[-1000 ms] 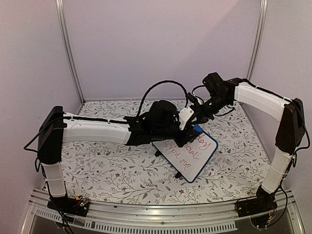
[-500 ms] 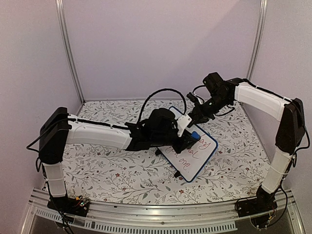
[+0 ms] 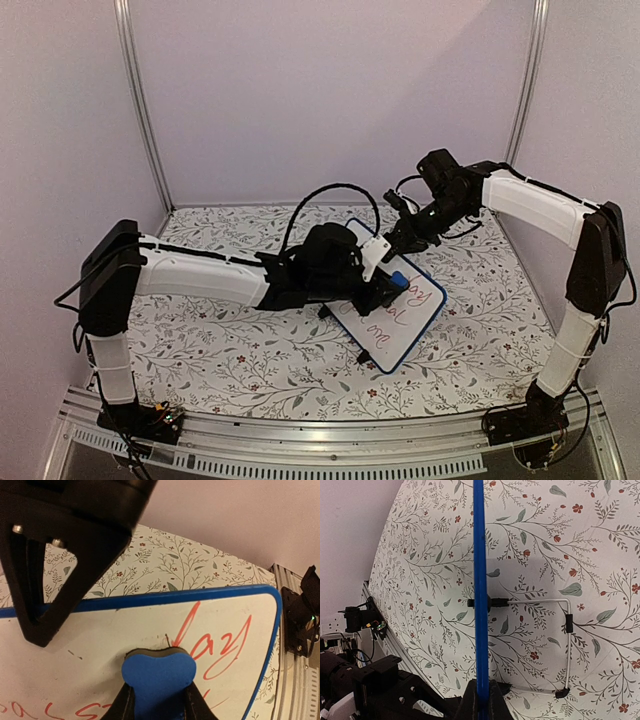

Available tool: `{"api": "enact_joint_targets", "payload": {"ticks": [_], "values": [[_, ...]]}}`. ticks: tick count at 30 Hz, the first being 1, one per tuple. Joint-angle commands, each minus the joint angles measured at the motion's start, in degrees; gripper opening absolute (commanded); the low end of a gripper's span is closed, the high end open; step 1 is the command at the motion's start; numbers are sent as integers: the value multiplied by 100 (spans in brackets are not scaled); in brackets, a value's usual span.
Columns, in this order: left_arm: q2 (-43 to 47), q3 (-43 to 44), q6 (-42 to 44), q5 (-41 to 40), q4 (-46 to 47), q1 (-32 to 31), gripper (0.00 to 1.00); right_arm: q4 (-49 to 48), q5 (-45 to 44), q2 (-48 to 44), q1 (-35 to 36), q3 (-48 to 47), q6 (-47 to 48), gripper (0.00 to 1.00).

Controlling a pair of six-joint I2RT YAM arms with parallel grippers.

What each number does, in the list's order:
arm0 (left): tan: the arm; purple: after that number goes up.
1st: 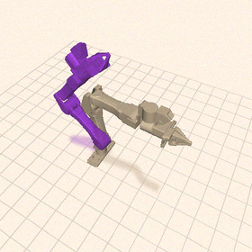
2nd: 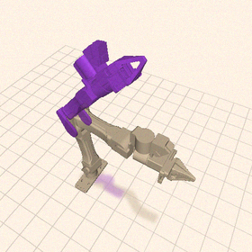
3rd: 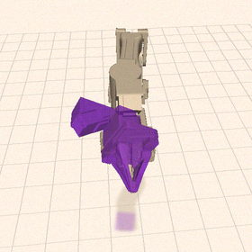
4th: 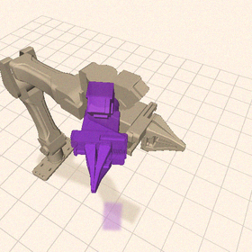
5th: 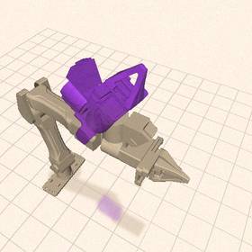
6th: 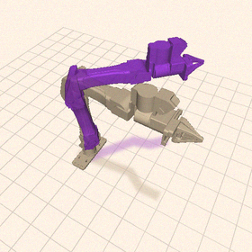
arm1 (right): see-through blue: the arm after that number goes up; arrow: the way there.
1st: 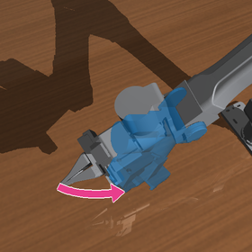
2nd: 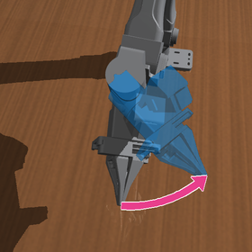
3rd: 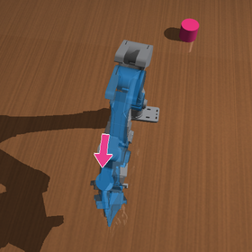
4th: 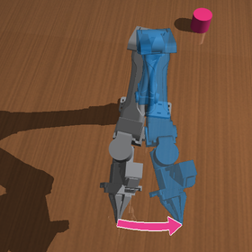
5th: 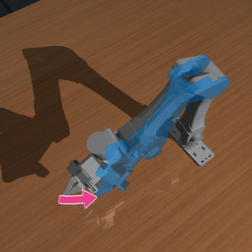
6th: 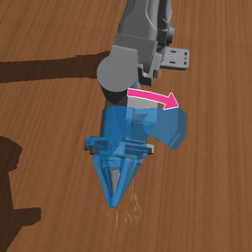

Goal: Erase the whiteboard
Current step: Erase the whiteboard from the whiteboard stand.

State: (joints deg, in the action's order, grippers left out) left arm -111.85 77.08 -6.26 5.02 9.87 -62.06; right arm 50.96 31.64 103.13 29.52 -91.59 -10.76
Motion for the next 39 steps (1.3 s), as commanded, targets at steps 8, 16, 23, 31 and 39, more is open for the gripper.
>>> {"api": "enact_joint_targets", "payload": {"ticks": [8, 16, 23, 31, 39], "values": [[-88, 107, -132, 248, 48, 107, 0, -347, 70, -73, 45, 147, -225, 0], [-5, -438, -322, 132, 60, 115, 0, -366, 62, -86, 45, 159, -254, 0], [21, -666, -304, 7, 121, 123, 0, -365, 68, -100, 45, 181, -280, 0], [-26, -153, -153, -104, 94, 165, 0, -397, 97, -135, 46, 229, -305, 0], [-81, 173, -33, -172, 92, 166, 0, -439, 86, -209, 62, 247, -371, 0]]}}
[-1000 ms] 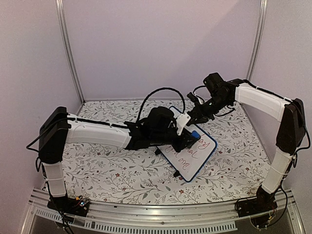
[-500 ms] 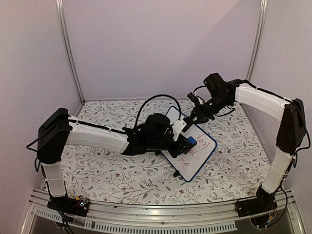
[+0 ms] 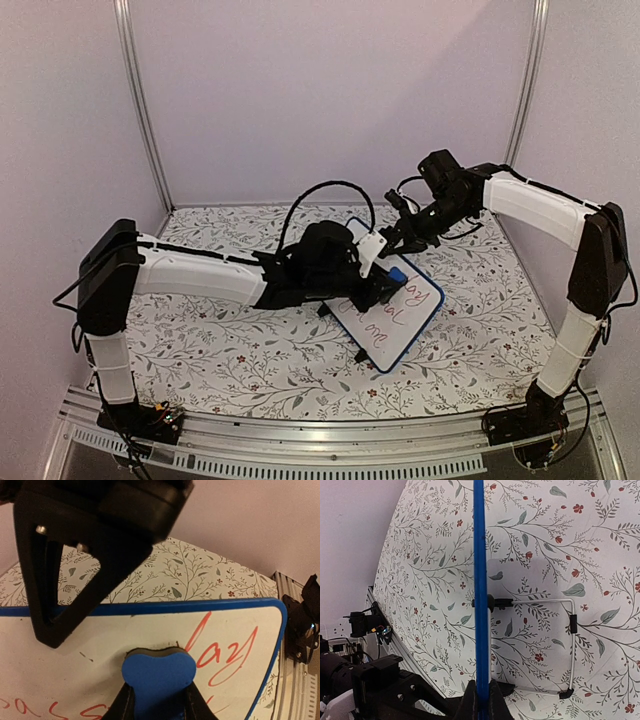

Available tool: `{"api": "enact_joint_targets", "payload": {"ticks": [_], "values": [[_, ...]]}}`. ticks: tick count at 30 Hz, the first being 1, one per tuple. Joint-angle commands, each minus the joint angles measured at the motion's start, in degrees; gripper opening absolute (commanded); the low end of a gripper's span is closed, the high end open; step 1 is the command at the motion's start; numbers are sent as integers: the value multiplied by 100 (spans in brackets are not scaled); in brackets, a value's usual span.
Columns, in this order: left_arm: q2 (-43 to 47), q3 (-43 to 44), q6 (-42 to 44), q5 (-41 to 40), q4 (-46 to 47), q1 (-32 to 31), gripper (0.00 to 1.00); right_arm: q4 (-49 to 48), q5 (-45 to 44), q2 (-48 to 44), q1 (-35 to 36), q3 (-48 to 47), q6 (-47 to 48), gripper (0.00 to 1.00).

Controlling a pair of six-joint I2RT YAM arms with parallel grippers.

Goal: Erase the whiteboard
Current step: Erase the whiteboard from the whiteboard stand.

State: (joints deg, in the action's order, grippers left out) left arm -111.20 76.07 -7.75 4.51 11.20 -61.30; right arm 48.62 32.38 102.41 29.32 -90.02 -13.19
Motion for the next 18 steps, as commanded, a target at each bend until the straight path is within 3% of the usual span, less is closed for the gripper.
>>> {"api": "enact_joint_targets", "payload": {"ticks": [1, 8, 18], "values": [[-160, 303, 128, -111, -32, 87, 0, -207, -8, -151, 82, 97, -135, 0], [-211, 386, 122, -76, -57, 81, 0, -205, -59, -225, 100, 158, -183, 0], [81, -590, -58, -236, 4, 65, 0, -243, -136, -257, 133, 195, -206, 0]]}}
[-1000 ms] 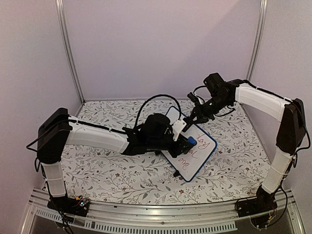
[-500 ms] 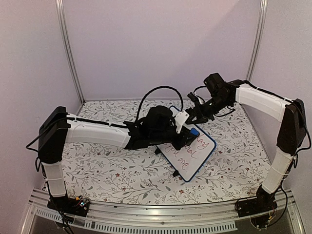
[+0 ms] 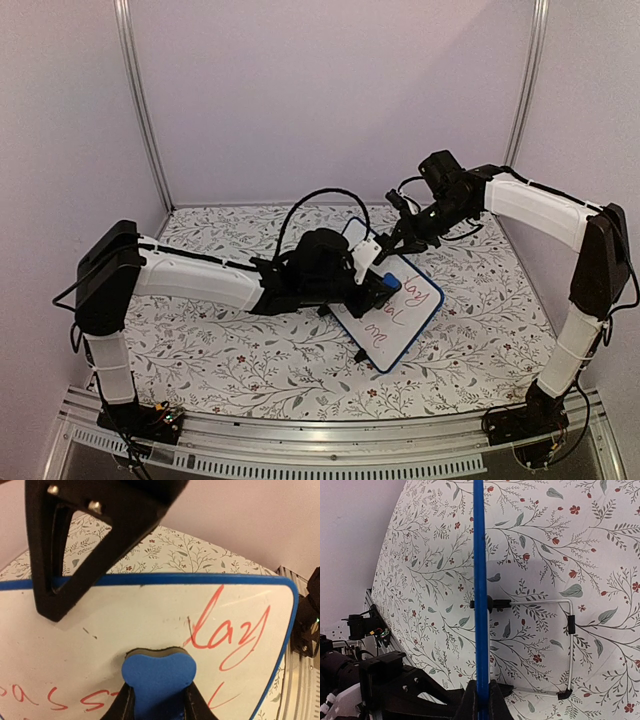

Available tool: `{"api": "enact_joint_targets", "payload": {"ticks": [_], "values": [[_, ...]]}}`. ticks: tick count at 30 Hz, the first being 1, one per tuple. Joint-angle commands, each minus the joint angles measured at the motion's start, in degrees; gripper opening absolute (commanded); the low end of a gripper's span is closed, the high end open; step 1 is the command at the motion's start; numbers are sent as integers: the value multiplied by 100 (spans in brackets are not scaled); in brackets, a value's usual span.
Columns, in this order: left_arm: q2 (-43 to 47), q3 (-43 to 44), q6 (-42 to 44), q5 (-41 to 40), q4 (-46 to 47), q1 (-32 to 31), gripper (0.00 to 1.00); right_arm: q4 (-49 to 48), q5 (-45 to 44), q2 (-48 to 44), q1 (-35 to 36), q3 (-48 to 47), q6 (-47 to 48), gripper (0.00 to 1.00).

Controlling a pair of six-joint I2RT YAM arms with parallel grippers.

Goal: Erase the whiteboard
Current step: Erase the whiteboard from the whiteboard stand.

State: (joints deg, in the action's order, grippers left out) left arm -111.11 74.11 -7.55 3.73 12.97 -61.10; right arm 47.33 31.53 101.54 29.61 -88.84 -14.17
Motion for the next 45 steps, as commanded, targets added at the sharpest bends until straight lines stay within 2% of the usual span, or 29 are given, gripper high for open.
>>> {"api": "enact_joint_targets", "payload": {"ticks": [1, 6, 21, 25, 36, 45], "values": [[83, -456, -95, -177, -168, 45, 0, -117, -46, -165, 118, 77, -111, 0], [83, -374, -79, -173, -146, 43, 0, -130, -54, -178, 139, 51, -129, 0], [-259, 701, 173, 11, -317, 19, 0, -210, -90, -200, 186, 121, -205, 0], [-226, 622, 142, -22, -348, 12, 0, -223, -93, -204, 186, 119, -221, 0], [116, -436, -92, -176, -205, -4, 0, -192, -95, -204, 188, 111, -198, 0], [53, -80, -3, -112, -224, -5, 0, -182, -85, -204, 190, 139, -204, 0]]}}
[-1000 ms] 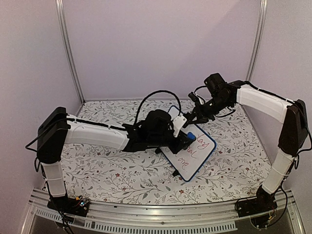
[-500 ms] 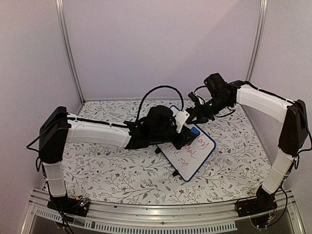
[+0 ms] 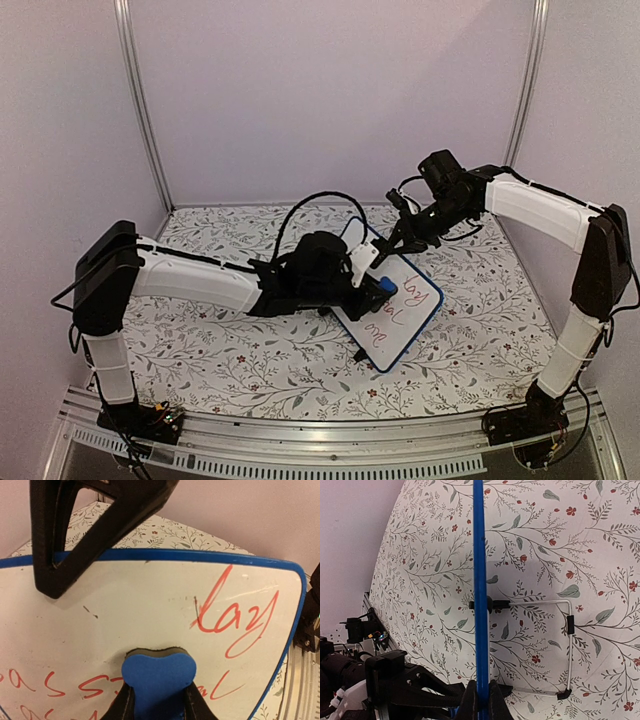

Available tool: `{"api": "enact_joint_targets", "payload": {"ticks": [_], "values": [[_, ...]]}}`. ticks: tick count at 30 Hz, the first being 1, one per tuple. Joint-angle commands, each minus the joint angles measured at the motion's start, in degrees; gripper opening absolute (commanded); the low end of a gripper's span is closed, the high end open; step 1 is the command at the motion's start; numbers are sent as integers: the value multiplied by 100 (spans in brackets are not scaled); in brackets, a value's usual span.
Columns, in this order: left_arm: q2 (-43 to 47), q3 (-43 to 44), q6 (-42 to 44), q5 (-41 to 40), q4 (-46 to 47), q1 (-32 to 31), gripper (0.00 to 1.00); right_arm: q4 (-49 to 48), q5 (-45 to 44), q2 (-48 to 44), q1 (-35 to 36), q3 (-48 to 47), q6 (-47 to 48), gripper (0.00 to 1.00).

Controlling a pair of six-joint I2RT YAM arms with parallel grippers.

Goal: Erase the whiteboard
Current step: Erase the whiteboard from the whiteboard stand.

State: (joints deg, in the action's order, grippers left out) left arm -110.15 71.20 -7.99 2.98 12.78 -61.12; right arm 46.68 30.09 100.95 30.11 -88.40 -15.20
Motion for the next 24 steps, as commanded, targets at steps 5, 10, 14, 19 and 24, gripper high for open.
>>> {"api": "enact_joint_targets", "payload": {"ticks": [5, 10, 14, 19, 24], "values": [[-208, 611, 152, 45, -322, -4, 0, -99, 59, -150, 140, 80, -106, 0], [-301, 870, 167, 142, -380, -1, 0, -85, 59, -146, 139, 84, -102, 0], [-299, 835, 144, 154, -398, -15, 0, -73, 50, -148, 140, 86, -110, 0], [-157, 419, 78, 111, -321, -29, 0, -84, 24, -137, 142, 86, -99, 0], [-17, -35, -38, 88, -223, -26, 0, -116, 59, -136, 144, 95, -144, 0]]}}
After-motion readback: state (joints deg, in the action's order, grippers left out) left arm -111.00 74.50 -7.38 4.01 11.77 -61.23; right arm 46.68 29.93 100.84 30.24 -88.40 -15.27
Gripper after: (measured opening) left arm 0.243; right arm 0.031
